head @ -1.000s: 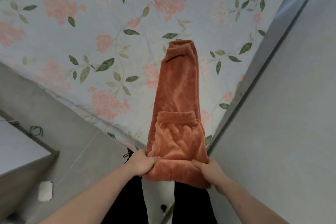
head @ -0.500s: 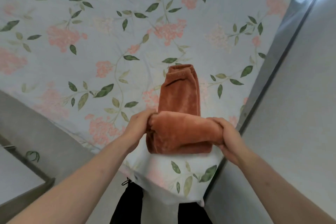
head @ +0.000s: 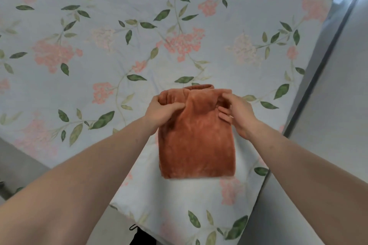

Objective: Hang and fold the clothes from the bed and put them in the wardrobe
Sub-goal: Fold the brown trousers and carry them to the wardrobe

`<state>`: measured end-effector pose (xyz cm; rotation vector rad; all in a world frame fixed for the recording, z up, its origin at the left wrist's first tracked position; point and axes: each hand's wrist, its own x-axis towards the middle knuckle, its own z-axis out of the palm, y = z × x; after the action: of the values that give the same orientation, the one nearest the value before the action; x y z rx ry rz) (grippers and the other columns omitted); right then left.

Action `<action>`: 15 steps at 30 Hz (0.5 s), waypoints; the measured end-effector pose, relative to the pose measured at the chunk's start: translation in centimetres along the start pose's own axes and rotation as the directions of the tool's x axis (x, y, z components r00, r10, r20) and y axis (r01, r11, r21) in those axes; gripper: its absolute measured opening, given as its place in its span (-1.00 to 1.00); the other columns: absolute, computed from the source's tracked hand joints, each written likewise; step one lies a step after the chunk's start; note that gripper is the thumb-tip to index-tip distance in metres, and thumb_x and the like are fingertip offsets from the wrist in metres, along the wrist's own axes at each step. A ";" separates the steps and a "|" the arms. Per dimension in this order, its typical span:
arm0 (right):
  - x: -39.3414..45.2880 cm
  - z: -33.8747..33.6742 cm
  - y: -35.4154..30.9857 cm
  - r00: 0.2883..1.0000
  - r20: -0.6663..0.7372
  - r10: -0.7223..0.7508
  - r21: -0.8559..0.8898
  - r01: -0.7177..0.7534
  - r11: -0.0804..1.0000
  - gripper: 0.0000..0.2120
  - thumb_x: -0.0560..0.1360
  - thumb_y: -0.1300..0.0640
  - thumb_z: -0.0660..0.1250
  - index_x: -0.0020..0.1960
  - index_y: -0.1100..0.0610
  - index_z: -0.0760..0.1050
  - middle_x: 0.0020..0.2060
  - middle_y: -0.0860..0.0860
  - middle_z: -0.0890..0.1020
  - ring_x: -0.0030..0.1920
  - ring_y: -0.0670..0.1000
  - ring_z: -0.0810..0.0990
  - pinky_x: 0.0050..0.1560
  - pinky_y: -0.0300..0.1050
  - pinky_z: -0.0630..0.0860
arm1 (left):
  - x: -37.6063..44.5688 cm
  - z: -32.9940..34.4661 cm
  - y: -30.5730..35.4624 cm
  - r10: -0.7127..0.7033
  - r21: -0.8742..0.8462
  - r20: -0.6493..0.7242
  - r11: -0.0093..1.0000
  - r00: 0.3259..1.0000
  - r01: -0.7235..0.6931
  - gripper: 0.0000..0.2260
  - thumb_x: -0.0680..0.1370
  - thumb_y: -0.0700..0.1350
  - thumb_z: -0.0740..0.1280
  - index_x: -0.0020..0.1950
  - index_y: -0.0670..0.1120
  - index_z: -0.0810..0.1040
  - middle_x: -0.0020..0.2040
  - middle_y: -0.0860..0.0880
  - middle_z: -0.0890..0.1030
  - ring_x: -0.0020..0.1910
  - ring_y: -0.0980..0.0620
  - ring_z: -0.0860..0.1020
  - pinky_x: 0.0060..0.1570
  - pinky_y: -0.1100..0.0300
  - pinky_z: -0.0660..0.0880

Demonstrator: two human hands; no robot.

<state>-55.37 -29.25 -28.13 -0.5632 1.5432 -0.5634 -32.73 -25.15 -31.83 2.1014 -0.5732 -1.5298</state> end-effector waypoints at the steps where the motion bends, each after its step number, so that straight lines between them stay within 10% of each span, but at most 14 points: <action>1: 0.5 0.0 0.9 0.999 -0.028 -0.025 -0.038 0.024 0.999 -0.71 0.54 0.04 0.40 0.25 0.05 0.57 0.08 0.03 0.69 0.00 -0.05 0.67 0.08 -0.06 0.65 | 0.4 0.1 -0.5 0.000 0.079 -0.009 0.997 1.000 0.001 -0.11 0.22 0.20 0.63 0.45 -0.04 0.37 0.27 0.02 0.56 0.18 0.02 0.57 0.21 0.08 0.54; 8: -6.2 -1.7 10.9 0.905 -0.398 -0.147 -0.271 0.037 0.962 -0.34 0.48 -0.10 0.49 0.49 -0.14 0.28 0.27 -0.19 0.41 0.30 -0.06 0.47 0.32 0.01 0.47 | 1.6 0.9 1.3 0.328 0.683 -0.087 0.707 0.941 -0.184 -0.02 0.32 0.34 0.42 0.62 0.01 0.10 0.59 -0.05 0.18 0.54 -0.14 0.18 0.48 -0.14 0.20; 11: -8.4 -1.7 15.7 0.869 -0.464 0.171 -0.086 -0.237 0.968 -0.13 0.42 -0.19 0.53 0.57 0.00 0.18 0.40 0.02 0.40 0.36 0.08 0.45 0.36 0.08 0.42 | 2.8 2.2 4.6 0.376 0.744 0.204 0.540 0.904 -0.393 -0.06 0.33 0.38 0.42 0.61 0.14 0.12 0.61 0.04 0.15 0.58 -0.08 0.13 0.51 -0.14 0.13; 15: -8.3 -0.1 20.1 0.820 -0.349 0.453 0.231 -0.394 0.890 -0.10 0.23 -0.26 0.63 0.44 0.00 0.35 0.08 0.07 0.64 0.05 0.12 0.66 0.05 0.08 0.62 | 5.0 5.1 6.8 0.173 0.762 0.410 0.475 0.896 -0.440 0.15 0.16 0.50 0.47 0.63 0.15 0.09 0.61 0.07 0.20 0.57 -0.08 0.21 0.50 -0.15 0.24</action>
<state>-55.43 -8.59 -35.03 0.0316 1.9198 -0.4537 -36.59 -34.19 -32.87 2.1681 -2.0629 -1.4613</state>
